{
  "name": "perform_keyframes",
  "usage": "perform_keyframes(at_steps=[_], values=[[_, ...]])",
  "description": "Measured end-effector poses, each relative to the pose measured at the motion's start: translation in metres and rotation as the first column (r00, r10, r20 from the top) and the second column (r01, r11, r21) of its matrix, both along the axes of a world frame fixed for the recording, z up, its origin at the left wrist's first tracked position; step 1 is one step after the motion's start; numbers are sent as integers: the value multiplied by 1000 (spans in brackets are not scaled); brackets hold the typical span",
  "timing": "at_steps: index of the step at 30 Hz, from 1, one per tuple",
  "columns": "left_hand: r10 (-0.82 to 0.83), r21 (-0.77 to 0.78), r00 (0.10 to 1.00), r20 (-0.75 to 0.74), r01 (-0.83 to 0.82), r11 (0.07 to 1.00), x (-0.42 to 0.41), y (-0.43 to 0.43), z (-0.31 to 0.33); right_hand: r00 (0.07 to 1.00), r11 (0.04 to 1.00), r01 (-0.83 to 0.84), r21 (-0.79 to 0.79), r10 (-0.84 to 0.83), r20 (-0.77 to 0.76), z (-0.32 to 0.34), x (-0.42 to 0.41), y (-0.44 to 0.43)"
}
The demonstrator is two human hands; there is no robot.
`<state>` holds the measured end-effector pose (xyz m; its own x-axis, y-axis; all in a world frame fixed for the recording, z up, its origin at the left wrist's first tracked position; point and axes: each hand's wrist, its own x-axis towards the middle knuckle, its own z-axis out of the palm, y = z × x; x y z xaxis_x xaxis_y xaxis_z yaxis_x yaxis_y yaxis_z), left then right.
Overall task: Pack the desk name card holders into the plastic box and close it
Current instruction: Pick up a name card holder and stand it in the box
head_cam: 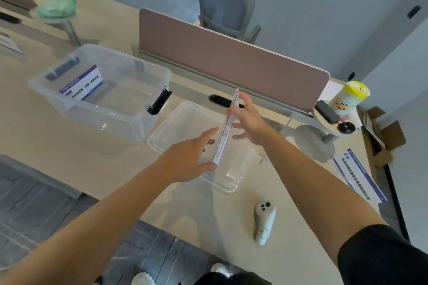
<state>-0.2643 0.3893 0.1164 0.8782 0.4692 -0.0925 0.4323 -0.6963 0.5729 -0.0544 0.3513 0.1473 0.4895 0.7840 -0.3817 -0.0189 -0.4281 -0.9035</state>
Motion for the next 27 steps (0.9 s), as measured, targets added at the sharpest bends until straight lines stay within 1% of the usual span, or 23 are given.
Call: perform_keyframes(at_steps=[2, 3, 5, 6, 8, 10, 12, 13, 17, 20, 23, 24, 27], values=[[76, -206, 997, 20, -71, 976, -35, 22, -1, 1000, 1000, -2, 10, 2, 5, 10, -32, 20], [113, -320, 993, 26, -99, 942, -49, 31, -1, 1000, 1000, -7, 18, 7, 17, 15, -47, 29], [201, -544, 979, 31, -152, 825, -72, 48, 1, 999, 998, -28, 48, 27, 30, 22, -74, 47], [242, -628, 970, 36, -166, 760, -80, 58, 1, 999, 997, -37, 67, 35, 26, 25, -86, 56], [292, -732, 955, 56, -160, 662, -94, 75, 2, 999, 993, -53, 104, 54, -3, 33, -107, 73], [313, -790, 947, 74, -136, 598, -105, 92, 3, 997, 987, -70, 143, 73, -19, 39, -121, 91], [330, -821, 939, 93, -115, 559, -112, 107, 6, 994, 980, -107, 170, 107, 11, 44, -132, 109], [340, -821, 935, 102, -114, 559, -114, 115, 6, 990, 974, -137, 178, 133, 36, 46, -135, 118], [389, -774, 912, 131, -151, 615, -117, 149, 8, 967, 952, -252, 174, 239, 90, 51, -136, 161], [434, -741, 889, 145, -193, 644, -117, 177, 11, 954, 947, -287, 144, 270, 127, 56, -127, 190], [443, -692, 886, 137, -234, 683, -115, 205, 11, 919, 950, -306, 68, 276, 282, 59, -116, 216], [440, -674, 889, 129, -247, 696, -115, 213, 11, 910, 951, -306, 47, 277, 310, 60, -112, 224], [410, -614, 905, 116, -260, 746, -117, 235, 9, 928, 963, -268, 23, 251, 273, 62, -110, 244]])
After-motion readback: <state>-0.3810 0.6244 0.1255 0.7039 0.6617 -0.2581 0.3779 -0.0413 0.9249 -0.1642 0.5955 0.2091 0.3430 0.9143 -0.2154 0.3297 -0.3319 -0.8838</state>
